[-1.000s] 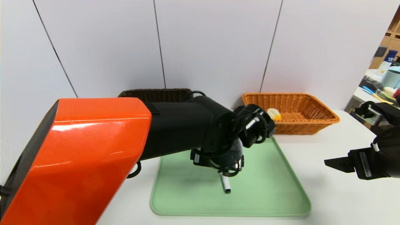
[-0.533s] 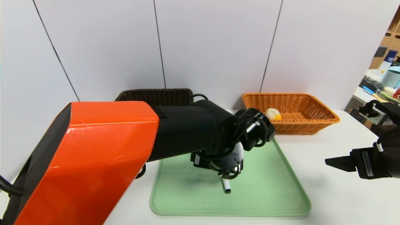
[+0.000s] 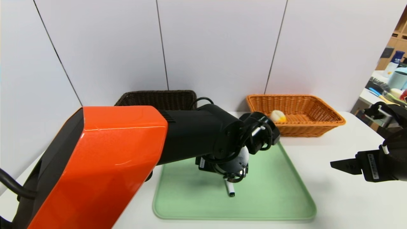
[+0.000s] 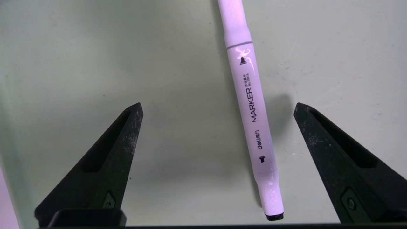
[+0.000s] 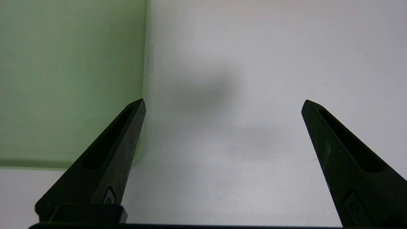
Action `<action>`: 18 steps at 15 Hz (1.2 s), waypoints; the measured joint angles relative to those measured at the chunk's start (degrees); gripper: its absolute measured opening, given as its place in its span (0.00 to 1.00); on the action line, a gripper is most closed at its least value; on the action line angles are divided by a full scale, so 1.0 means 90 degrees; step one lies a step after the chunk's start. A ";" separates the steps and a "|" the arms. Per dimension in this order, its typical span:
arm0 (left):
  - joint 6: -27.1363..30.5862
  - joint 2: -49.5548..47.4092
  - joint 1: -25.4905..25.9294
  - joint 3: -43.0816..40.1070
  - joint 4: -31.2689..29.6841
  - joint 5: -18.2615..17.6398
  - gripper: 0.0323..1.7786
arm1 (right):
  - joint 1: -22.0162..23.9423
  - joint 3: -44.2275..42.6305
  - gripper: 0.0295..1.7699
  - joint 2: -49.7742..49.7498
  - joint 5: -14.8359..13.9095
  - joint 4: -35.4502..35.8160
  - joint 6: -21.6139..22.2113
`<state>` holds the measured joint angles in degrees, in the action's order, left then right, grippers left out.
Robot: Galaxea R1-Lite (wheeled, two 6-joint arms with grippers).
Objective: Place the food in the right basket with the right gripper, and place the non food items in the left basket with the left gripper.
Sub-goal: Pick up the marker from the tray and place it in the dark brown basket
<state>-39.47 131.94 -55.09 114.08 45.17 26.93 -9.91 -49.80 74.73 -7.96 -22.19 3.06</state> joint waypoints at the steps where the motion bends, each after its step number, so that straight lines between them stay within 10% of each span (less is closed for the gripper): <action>1: 0.0000 0.0007 0.0005 0.0003 0.0000 -0.0001 0.95 | 0.0000 0.0003 0.96 0.0000 0.0000 0.0000 -0.0001; 18: -0.0033 0.0111 0.0079 -0.0008 0.0014 -0.0014 0.95 | 0.0049 0.0005 0.96 -0.0001 0.0000 0.0000 -0.0004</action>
<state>-39.77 132.94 -54.38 114.01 45.29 26.81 -9.47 -49.75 74.72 -7.96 -22.19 3.02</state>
